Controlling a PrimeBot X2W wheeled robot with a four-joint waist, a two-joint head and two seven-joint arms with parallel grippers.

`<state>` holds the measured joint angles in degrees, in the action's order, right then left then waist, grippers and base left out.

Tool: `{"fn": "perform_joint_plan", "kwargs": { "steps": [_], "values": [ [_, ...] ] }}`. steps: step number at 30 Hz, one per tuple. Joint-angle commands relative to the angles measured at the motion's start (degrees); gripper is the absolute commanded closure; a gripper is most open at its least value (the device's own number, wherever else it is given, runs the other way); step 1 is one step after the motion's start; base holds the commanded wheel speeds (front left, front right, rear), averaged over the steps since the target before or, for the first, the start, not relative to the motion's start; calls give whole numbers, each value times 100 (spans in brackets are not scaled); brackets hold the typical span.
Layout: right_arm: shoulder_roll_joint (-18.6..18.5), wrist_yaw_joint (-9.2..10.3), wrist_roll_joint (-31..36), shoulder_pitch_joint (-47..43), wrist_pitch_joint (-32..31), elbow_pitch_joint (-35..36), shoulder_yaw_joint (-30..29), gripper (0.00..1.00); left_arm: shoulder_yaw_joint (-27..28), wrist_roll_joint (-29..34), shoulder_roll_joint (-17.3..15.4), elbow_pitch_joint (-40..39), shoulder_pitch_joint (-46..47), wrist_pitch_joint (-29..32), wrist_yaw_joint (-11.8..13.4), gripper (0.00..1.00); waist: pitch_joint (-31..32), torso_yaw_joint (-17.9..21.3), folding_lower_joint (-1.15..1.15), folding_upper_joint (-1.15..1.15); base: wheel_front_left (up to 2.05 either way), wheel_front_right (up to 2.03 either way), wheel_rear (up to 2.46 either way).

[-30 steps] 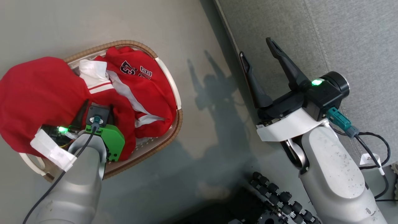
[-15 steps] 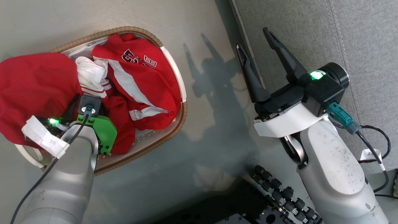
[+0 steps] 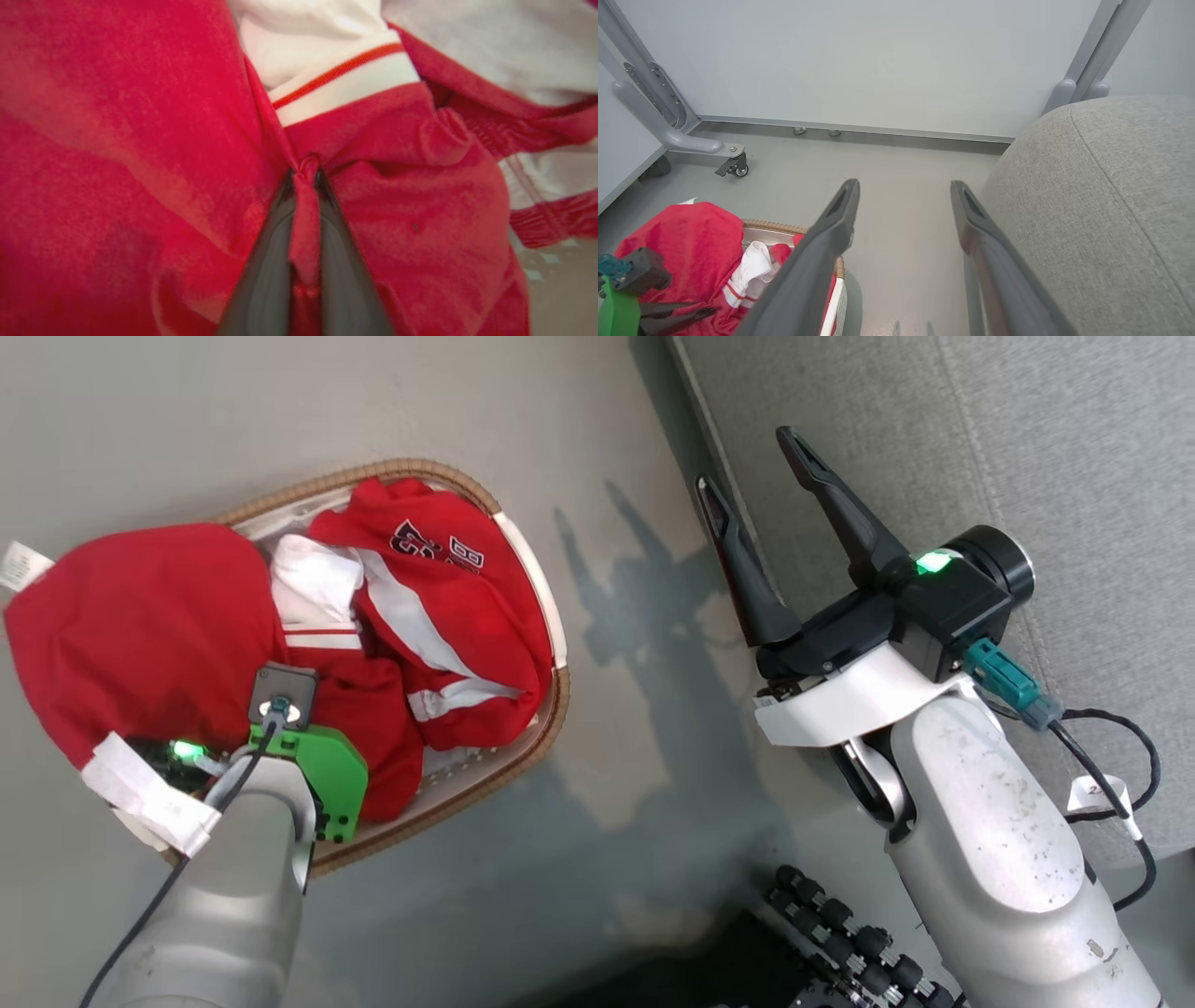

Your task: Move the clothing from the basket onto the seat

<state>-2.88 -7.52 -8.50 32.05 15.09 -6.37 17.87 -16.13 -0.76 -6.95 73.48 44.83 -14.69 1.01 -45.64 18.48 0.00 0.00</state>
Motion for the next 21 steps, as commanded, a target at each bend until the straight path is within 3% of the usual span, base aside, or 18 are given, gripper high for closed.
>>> {"fn": "perform_joint_plan", "kwargs": {
  "steps": [1,21],
  "values": [
    [-14,6,26,-115,12,-62,-5,0,28,-90,17,-67,-113,-45,-29,100,400,-54,0,0,0,0,0],
    [-156,6,-9,-1170,12,-675,53,0,134,-478,276,-1988,-1982,-47,-170,100,2823,-540,0,0,0,0,0]
  ]
}}
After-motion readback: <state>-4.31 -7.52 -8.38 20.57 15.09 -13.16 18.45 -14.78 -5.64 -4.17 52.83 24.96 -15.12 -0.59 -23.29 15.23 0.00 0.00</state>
